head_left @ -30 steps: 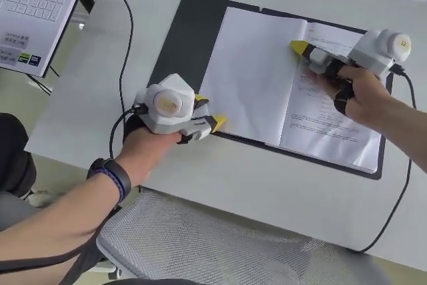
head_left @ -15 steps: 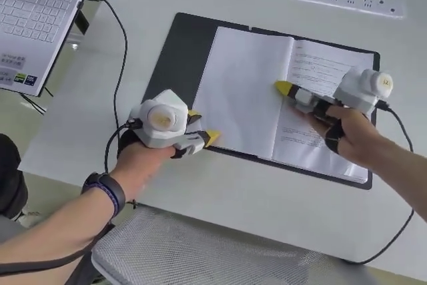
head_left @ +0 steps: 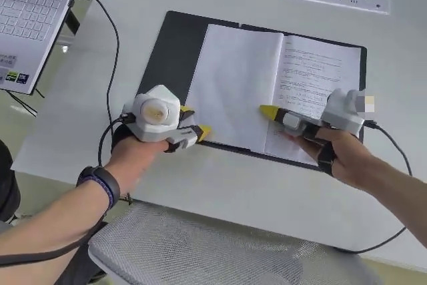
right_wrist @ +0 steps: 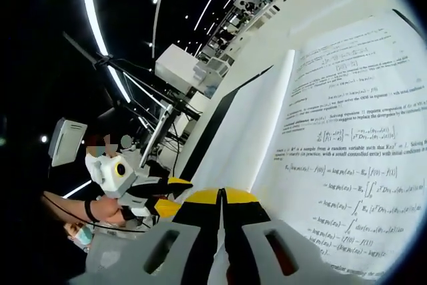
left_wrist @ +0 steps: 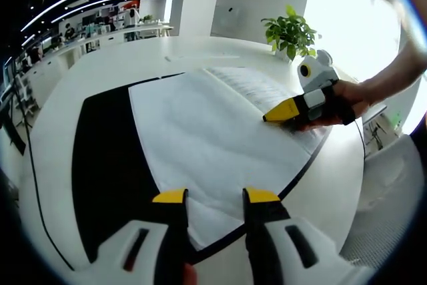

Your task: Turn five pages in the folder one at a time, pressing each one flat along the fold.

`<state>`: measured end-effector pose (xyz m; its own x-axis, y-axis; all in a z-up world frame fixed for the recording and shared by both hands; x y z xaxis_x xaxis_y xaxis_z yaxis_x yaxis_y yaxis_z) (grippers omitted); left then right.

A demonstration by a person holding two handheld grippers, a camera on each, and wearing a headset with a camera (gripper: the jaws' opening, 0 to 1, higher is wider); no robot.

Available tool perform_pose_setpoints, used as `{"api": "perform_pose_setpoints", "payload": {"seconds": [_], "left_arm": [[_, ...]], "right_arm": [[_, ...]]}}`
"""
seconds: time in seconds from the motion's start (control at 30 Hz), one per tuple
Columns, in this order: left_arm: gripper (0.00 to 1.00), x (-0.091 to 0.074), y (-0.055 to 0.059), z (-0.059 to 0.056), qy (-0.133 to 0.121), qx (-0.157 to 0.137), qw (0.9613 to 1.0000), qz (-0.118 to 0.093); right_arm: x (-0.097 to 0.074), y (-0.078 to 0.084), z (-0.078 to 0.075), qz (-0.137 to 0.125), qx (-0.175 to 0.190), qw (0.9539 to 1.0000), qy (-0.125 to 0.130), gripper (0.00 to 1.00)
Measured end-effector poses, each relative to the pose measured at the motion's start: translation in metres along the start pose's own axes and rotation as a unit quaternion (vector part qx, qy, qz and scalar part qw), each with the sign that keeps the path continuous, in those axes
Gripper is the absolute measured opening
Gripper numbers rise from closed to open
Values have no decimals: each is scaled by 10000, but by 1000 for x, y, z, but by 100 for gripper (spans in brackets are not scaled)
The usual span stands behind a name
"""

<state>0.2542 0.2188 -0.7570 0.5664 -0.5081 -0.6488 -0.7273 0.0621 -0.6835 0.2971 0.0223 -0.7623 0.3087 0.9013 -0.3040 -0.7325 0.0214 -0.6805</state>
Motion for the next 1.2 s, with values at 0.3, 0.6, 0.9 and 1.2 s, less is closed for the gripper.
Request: {"api": "perform_pose_setpoints", "payload": {"seconds": [0.3, 0.6, 0.9, 1.2], "left_arm": [[31, 1, 1, 1, 15, 16, 10000, -10], [31, 1, 1, 1, 8, -14, 10000, -15], [31, 1, 0, 1, -30, -111, 9999, 17], [35, -10, -5, -5, -10, -498, 9988, -26]], "right_arm": [[-9, 27, 22, 302, -72, 9994, -123, 0], [-15, 39, 30, 412, 12, 9991, -99, 0], [-16, 40, 19, 463, 112, 9988, 114, 0], [-16, 44, 15, 499, 44, 9982, 323, 0]]}}
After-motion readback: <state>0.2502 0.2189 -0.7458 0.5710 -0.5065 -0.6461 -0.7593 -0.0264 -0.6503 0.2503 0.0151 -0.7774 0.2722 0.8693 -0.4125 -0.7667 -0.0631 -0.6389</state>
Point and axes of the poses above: the centre of the closed fingertips' face, and the gripper's own axes: x roughly forward along the fingers, z roughly to its left, y roughly out of its underside, the point moved 7 cm from there along -x, roughly backward along the fingers, and after that the axes turned 12 degrees about -x, right-handed, at the moved point
